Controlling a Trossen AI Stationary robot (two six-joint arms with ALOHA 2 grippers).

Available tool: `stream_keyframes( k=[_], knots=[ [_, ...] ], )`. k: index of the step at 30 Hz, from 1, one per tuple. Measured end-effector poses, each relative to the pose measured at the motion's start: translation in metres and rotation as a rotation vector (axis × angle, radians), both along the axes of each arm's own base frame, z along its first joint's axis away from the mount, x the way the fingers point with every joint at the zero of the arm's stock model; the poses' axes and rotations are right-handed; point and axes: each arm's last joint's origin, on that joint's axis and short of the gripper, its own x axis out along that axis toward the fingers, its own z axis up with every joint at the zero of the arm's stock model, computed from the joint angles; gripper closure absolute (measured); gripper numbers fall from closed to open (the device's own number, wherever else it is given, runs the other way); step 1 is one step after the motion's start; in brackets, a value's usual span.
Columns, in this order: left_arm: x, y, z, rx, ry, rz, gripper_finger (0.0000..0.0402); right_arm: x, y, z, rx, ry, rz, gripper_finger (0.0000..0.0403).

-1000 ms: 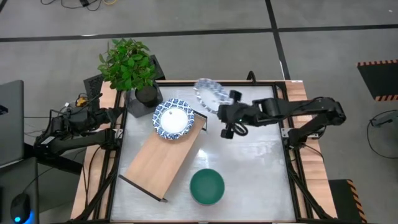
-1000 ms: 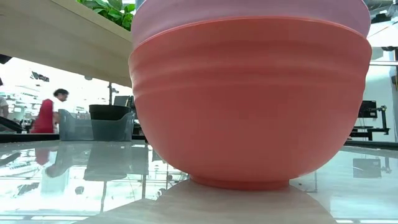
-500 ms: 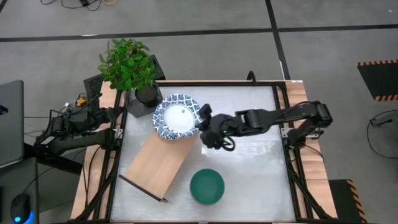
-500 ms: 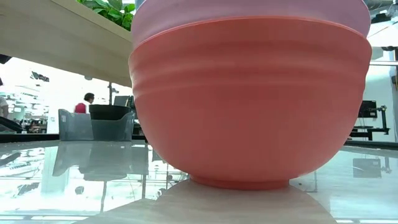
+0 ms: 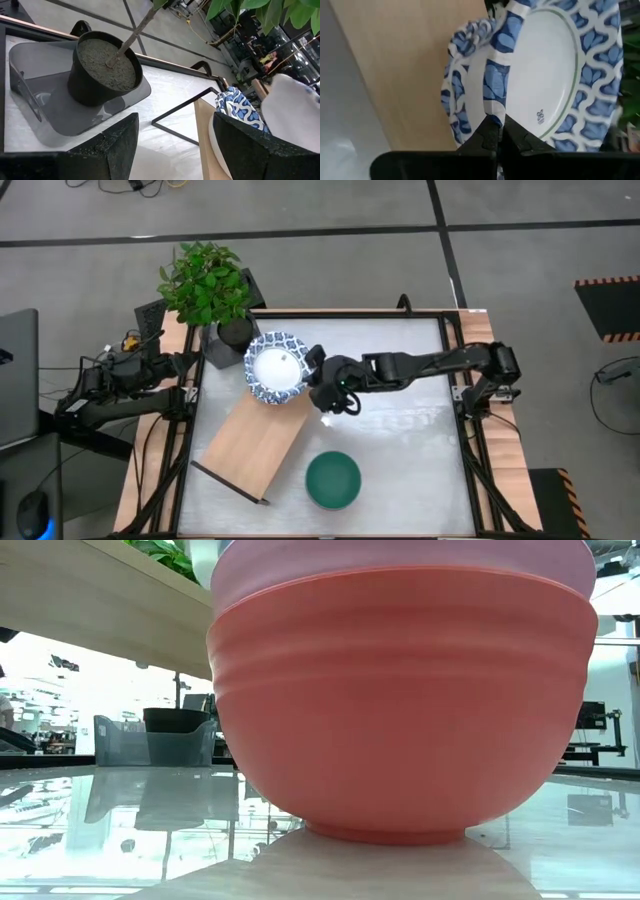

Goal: Place and stack bowls onto a shelf
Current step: Stack the white patterned bowl on the white patterned bowl on the shelf

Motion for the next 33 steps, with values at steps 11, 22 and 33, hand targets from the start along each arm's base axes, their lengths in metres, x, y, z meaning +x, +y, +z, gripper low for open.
stream_keyframes(
  k=[11, 22, 33],
  knots=[
    [-0.001, 0.0, -0.003, -0.006, 0.031, 0.001, 0.0159, 0.001, -0.021, 0.0, 0.11, -0.017, -0.038, 0.0376],
    [-0.001, 0.0, -0.003, -0.004, 0.034, 0.001, 0.0159, 0.002, -0.026, 0.001, 0.121, -0.036, -0.056, 0.0364],
    [-0.001, 0.0, -0.003, 0.002, 0.038, 0.0, 0.0159, 0.004, -0.039, 0.005, 0.236, -0.112, -0.157, 0.0274]
  ],
)
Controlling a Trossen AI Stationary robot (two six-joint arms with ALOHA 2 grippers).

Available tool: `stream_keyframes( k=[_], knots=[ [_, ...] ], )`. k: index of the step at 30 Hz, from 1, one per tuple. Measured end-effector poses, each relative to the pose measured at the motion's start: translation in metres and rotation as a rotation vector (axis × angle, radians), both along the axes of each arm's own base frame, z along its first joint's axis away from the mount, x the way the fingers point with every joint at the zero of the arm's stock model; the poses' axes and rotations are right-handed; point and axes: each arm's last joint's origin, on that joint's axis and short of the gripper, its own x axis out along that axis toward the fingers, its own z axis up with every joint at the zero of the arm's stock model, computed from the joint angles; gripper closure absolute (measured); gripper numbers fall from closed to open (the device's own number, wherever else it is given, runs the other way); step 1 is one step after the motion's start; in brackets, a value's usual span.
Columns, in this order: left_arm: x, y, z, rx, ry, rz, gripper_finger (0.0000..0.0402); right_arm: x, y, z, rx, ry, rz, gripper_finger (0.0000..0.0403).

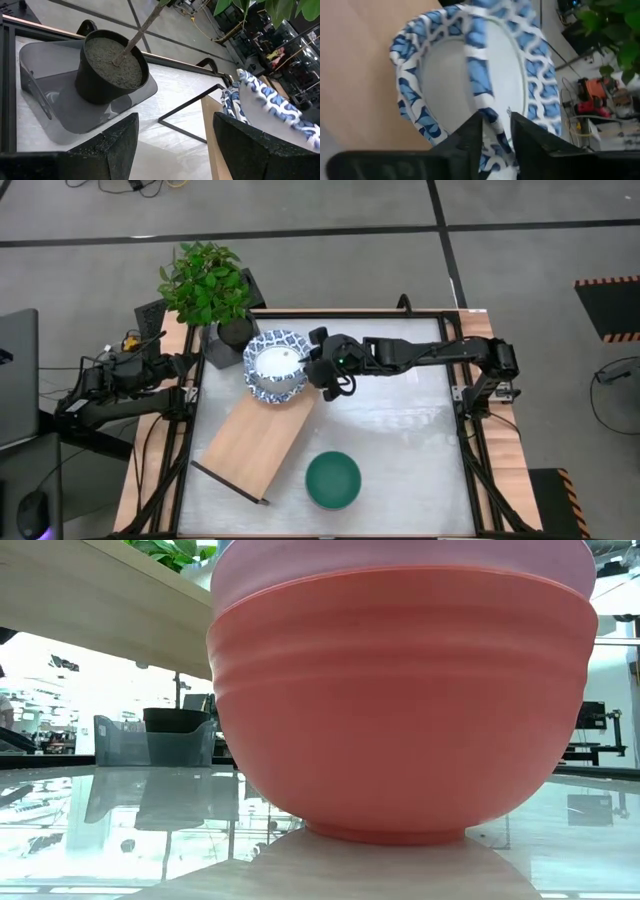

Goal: Place and stack bowls onto a shelf
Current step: Stack the white patterned bowl on the white patterned bowl on the shelf, then put the green bowl on the shelf

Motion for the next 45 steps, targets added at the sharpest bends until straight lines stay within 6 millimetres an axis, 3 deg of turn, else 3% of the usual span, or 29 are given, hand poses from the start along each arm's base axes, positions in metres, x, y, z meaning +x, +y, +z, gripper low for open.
stream_keyframes(
  k=[8, 12, 22, 28, 31, 37, 45],
  knots=[
    [0.0, 0.0, 0.0, 0.001, 0.0, -0.001, 0.0159, 0.0, 0.0, 0.0, 0.012, -0.004, -0.01, 0.0185],
    [0.0, 0.0, 0.0, 0.001, 0.0, 0.0, 0.0159, -0.001, 0.006, 0.003, 0.012, -0.012, 0.006, 0.0161],
    [0.0, 0.0, 0.0, 0.0, 0.0, 0.0, 0.0159, -0.01, 0.016, 0.009, 0.12, -0.015, -0.037, 0.0158],
    [0.0, 0.0, 0.0, -0.018, -0.017, 0.005, 0.0159, -0.031, 0.022, 0.009, 0.248, 0.101, -0.117, 0.0158],
    [0.0, 0.0, 0.0, -0.021, -0.018, 0.0, 0.0159, -0.046, 0.031, 0.013, 0.399, 0.173, -0.124, 0.0158],
    [0.0, 0.0, 0.0, -0.02, -0.019, 0.007, 0.0159, -0.068, 0.048, -0.003, 0.744, 0.444, -0.291, 0.0158],
    [0.001, -0.001, 0.0, -0.043, -0.024, -0.04, 0.0159, -0.081, 0.086, -0.031, 0.83, 0.593, -0.423, 0.0158]
  ],
)
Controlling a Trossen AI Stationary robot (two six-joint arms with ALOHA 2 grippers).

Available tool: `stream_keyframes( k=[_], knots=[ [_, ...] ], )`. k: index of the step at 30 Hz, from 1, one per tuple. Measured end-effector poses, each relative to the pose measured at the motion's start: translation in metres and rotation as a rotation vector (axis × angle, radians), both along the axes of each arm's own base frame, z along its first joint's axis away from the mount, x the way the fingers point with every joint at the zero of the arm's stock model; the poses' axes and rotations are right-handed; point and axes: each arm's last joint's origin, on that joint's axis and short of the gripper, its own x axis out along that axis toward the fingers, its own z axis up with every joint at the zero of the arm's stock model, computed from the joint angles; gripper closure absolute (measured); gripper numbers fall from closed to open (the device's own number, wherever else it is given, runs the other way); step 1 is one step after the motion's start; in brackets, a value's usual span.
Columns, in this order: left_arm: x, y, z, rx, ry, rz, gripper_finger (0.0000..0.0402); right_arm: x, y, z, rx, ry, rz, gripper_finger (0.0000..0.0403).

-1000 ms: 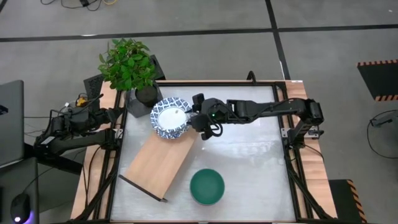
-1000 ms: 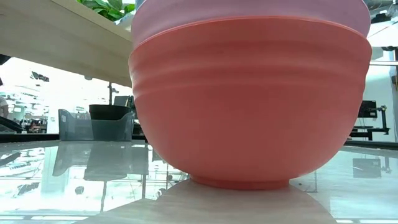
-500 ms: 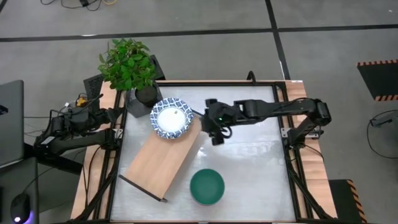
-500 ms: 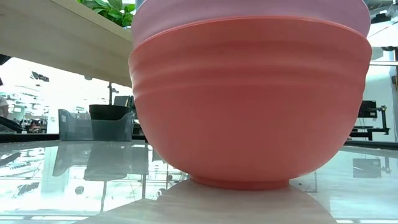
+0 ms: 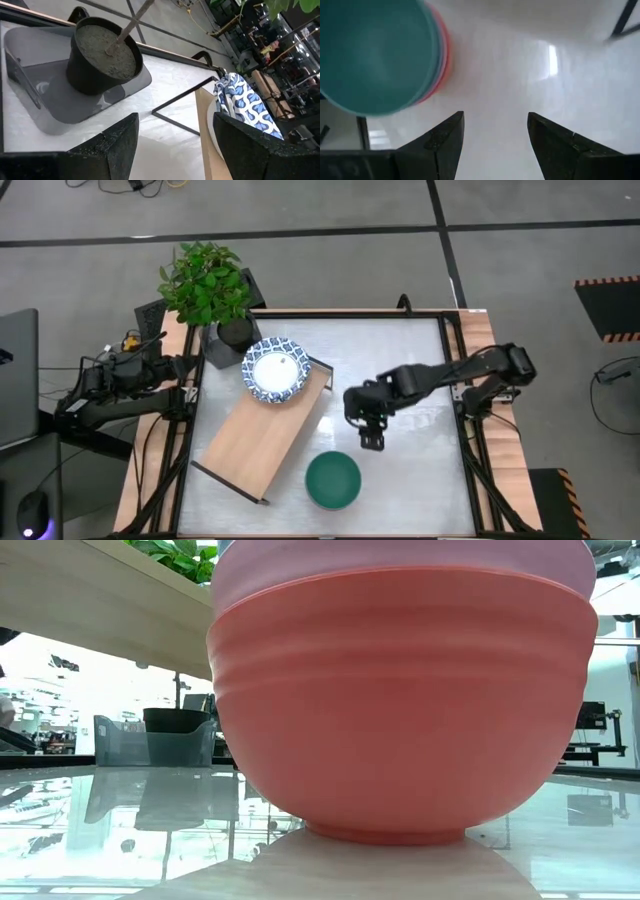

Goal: Place and stack bowls onto a shelf
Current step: Put the green bowl on the shelf

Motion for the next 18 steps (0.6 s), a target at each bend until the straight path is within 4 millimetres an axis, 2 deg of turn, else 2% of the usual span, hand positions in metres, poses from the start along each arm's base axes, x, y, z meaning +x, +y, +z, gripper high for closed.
stream_keyframes(
  k=[5, 10, 14, 18],
  knots=[
    [0.001, -0.001, 0.0, -0.021, -0.006, -0.048, 0.0159, -0.011, 0.021, -0.019, 0.009, 0.086, -0.009, 0.0158],
    [0.002, -0.003, -0.001, -0.075, -0.032, -0.1, 0.0159, -0.019, 0.04, -0.026, 0.025, 0.12, -0.027, 0.0158],
    [0.002, -0.004, -0.001, -0.103, -0.047, -0.116, 0.0159, -0.022, 0.049, -0.022, 0.045, 0.116, -0.04, 0.0158],
    [0.002, -0.003, -0.001, -0.091, -0.04, -0.111, 0.0159, -0.02, 0.051, -0.004, 0.091, 0.067, -0.094, 0.0158]
  ],
)
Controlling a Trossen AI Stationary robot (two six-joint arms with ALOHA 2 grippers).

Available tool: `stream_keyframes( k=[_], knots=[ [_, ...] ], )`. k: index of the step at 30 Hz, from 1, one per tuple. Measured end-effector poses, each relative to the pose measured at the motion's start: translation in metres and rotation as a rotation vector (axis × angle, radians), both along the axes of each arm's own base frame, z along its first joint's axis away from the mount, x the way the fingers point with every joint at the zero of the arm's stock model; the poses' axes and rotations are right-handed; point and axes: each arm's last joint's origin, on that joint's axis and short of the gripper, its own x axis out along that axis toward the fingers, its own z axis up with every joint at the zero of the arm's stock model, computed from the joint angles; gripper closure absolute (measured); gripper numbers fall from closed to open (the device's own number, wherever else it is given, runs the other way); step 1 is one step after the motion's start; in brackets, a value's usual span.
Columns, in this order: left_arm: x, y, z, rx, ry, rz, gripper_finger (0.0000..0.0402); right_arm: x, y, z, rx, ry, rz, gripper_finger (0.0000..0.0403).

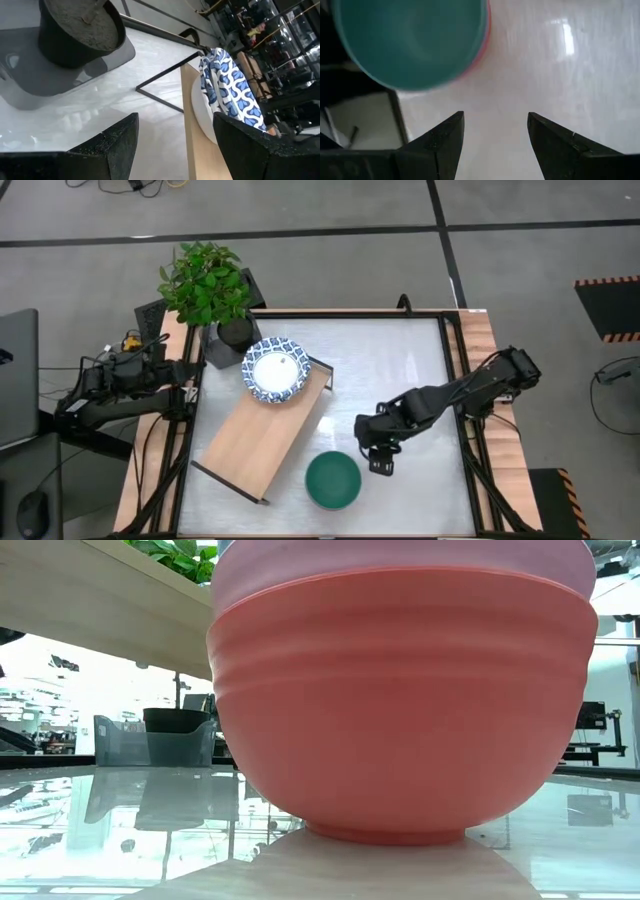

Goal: Place and stack bowls onto a shelf
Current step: Put the green bowl on the shelf

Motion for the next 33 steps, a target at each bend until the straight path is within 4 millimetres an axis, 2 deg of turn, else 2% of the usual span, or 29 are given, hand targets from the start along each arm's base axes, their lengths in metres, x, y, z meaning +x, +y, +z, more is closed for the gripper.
stream_keyframes(
  k=[6, 15, 22, 33],
  knots=[
    [0.0, 0.0, 0.0, 0.023, 0.014, -0.015, 0.0159, 0.009, 0.001, 0.02, 0.042, -0.104, -0.089, 0.0158],
    [0.002, -0.003, 0.0, -0.001, 0.013, -0.137, 0.0159, 0.025, -0.01, 0.022, -0.022, -0.234, -0.25, 0.0158],
    [0.002, -0.004, 0.0, -0.01, 0.011, -0.163, 0.0159, 0.044, -0.009, 0.032, 0.015, -0.437, -0.2, 0.0158],
    [0.002, -0.004, 0.0, -0.011, 0.012, -0.179, 0.0159, 0.044, 0.009, 0.021, 0.02, -0.4, -0.169, 0.0158]
  ],
)
